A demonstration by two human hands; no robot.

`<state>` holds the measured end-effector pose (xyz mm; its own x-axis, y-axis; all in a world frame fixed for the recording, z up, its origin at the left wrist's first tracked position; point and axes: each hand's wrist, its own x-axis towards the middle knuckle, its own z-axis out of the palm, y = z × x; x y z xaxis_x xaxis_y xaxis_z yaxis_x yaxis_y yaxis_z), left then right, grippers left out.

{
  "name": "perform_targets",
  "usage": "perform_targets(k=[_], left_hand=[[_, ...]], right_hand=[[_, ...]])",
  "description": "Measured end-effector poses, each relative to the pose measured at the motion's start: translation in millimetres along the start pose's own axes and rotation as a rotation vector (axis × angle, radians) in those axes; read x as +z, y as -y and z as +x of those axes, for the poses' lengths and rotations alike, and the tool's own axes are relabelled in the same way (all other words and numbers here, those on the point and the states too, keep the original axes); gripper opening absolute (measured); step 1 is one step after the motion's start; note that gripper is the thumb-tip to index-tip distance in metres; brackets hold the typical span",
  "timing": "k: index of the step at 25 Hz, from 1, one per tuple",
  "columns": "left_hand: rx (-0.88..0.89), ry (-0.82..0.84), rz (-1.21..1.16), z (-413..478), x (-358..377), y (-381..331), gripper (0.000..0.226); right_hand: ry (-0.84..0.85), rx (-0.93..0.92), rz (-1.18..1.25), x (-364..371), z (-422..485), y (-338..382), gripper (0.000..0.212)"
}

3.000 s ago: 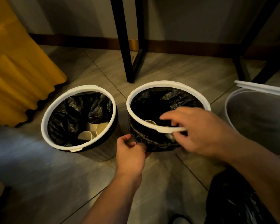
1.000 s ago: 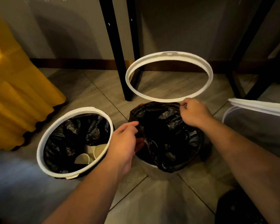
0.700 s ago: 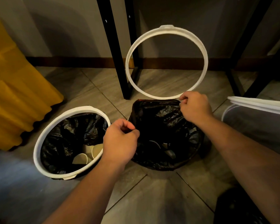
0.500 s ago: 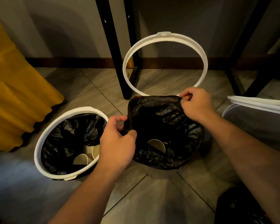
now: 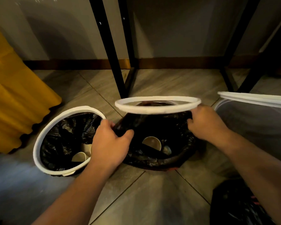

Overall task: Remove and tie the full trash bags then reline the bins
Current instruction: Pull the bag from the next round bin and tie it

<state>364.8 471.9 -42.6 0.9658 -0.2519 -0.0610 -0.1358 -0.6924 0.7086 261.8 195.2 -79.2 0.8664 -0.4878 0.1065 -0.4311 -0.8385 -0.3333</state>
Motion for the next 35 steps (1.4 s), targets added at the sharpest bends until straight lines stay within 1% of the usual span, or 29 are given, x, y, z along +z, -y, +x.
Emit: perform_targets(k=[2, 3, 4, 6, 8, 9, 10, 13, 15, 16, 17, 19, 20, 21, 22, 23, 24, 25, 27, 28, 29, 31, 32, 33, 34, 35], left_hand=[[0.057, 0.069, 0.055, 10, 8, -7, 0.042], [0.113, 0.119, 0.127, 16, 13, -11, 0.048], [0.173, 0.152, 0.185, 22, 17, -14, 0.053], [0.24, 0.159, 0.284, 34, 20, -18, 0.052], [0.264, 0.169, 0.356, 42, 20, -17, 0.037], [0.267, 0.189, 0.4, 43, 19, -17, 0.023], [0.286, 0.212, 0.419, 43, 18, -16, 0.009], [0.361, 0.25, 0.424, 35, 19, -12, 0.022], [0.373, 0.321, 0.422, 30, 20, -13, 0.022], [0.371, 0.364, 0.415, 28, 21, -14, 0.027], [0.372, 0.406, 0.408, 26, 22, -16, 0.038], [0.412, 0.426, 0.371, 24, 29, -24, 0.078], [0.441, 0.409, 0.351, 24, 35, -28, 0.09], [0.462, 0.386, 0.351, 26, 41, -31, 0.092], [0.478, 0.369, 0.36, 27, 46, -33, 0.089], [0.487, 0.361, 0.39, 30, 50, -35, 0.083], [0.488, 0.364, 0.425, 33, 53, -35, 0.076], [0.461, 0.387, 0.466, 36, 54, -34, 0.068], [0.379, 0.441, 0.505, 38, 54, -34, 0.055], [0.354, 0.43, 0.491, 36, 54, -32, 0.054], [0.341, 0.393, 0.47, 35, 55, -30, 0.059], [0.31, 0.317, 0.461, 36, 58, -27, 0.084], [0.286, 0.336, 0.506, 38, 62, -26, 0.094], [0.268, 0.375, 0.568, 41, 66, -27, 0.098], [0.264, 0.409, 0.612, 44, 71, -27, 0.091], [0.28, 0.434, 0.622, 47, 76, -27, 0.074]], right_hand=[[-0.084, -0.053, 0.144, 3, -10, 2, 0.019], [-0.118, -0.055, 0.219, 6, -18, 2, 0.021], [-0.14, -0.024, 0.279, 9, -26, 0, 0.029], [-0.141, 0.08, 0.325, 17, -43, -8, 0.048], [-0.095, 0.219, 0.397, 28, -58, -17, 0.061], [-0.066, 0.31, 0.503, 32, -64, -19, 0.064], [-0.035, 0.413, 0.661, 35, -70, -21, 0.066], [0.05, 0.696, 1.177, 44, -92, -17, 0.056], [0.164, 0.825, 1.384, 51, -111, -8, 0.052], [0.236, 0.842, 1.437, 54, -119, 0, 0.054], [0.313, 0.837, 1.471, 57, -126, 7, 0.057], [0.425, 0.814, 1.522, 60, -135, 19, 0.055], [0.442, 0.794, 1.556, 59, -137, 22, 0.048], [0.448, 0.768, 1.588, 56, -138, 25, 0.04], [0.459, 0.742, 1.614, 52, -139, 28, 0.034], [0.476, 0.716, 1.637, 49, -140, 30, 0.035], [0.494, 0.703, 1.651, 46, -142, 31, 0.041], [0.495, 0.705, 1.661, 46, -144, 32, 0.046], [0.454, 0.73, 1.695, 43, -144, 34, 0.046], [0.438, 0.738, 1.725, 43, -144, 36, 0.046], [0.44, 0.738, 1.749, 43, -144, 38, 0.049], [0.5, 0.713, 1.704, 46, -144, 41, 0.055], [0.529, 0.705, 1.653, 49, -145, 43, 0.054], [0.532, 0.711, 1.617, 51, -145, 46, 0.048], [0.511, 0.723, 1.601, 53, -146, 48, 0.04], [0.474, 0.732, 1.6, 54, -146, 49, 0.035]])
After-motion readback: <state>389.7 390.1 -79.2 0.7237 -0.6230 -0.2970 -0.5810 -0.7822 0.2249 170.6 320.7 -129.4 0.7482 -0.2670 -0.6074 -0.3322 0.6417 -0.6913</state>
